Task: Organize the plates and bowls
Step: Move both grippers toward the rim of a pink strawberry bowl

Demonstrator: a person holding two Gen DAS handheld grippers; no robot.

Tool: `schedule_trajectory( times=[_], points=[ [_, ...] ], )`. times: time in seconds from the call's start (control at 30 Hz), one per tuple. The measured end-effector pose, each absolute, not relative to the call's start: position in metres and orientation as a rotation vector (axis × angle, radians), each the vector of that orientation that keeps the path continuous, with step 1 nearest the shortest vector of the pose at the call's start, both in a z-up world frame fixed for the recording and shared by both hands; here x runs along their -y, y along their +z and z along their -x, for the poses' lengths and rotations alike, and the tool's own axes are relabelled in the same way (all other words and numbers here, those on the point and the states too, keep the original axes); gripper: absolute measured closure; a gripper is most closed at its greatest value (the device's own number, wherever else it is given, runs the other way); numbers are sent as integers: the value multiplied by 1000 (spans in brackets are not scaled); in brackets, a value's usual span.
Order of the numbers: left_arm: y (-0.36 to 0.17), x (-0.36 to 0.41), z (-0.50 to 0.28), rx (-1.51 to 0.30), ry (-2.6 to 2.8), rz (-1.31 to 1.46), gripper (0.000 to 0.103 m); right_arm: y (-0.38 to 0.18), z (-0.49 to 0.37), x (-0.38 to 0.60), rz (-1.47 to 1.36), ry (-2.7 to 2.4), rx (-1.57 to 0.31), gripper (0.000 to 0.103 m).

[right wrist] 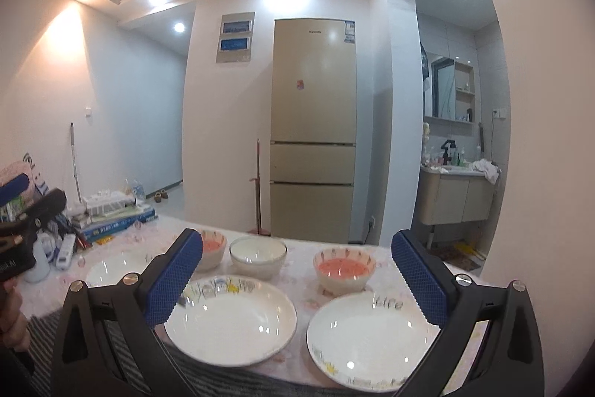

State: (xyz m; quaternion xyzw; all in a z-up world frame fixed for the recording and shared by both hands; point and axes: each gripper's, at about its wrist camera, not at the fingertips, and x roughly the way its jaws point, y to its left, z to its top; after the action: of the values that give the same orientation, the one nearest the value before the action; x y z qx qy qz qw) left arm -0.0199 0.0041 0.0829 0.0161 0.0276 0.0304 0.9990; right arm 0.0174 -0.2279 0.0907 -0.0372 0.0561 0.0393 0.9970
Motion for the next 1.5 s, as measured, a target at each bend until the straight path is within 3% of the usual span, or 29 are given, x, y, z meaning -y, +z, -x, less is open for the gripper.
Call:
schedule_trajectory(
  times=[0.17, 0.4, 0.67, 1.0, 1.43, 1.5],
  points=[
    [135, 0, -8, -57, 57, -48, 0, 153, -44, 228, -54, 182, -112, 0],
    [207, 3, -34, -12, 55, -37, 0, 226, -65, 213, -79, 149, 33, 0],
    [240, 8, -57, 74, 91, 24, 0, 259, -113, 223, -217, 92, 34, 0],
    [222, -21, -99, -24, 114, 32, 0, 243, -183, 214, -254, 101, -38, 0],
    [152, -63, -210, -348, 149, 76, 0, 141, -302, 140, -191, 236, -397, 0],
    [139, -69, -229, -416, 152, 89, 0, 125, -318, 129, -178, 254, -448, 6]
  ],
)
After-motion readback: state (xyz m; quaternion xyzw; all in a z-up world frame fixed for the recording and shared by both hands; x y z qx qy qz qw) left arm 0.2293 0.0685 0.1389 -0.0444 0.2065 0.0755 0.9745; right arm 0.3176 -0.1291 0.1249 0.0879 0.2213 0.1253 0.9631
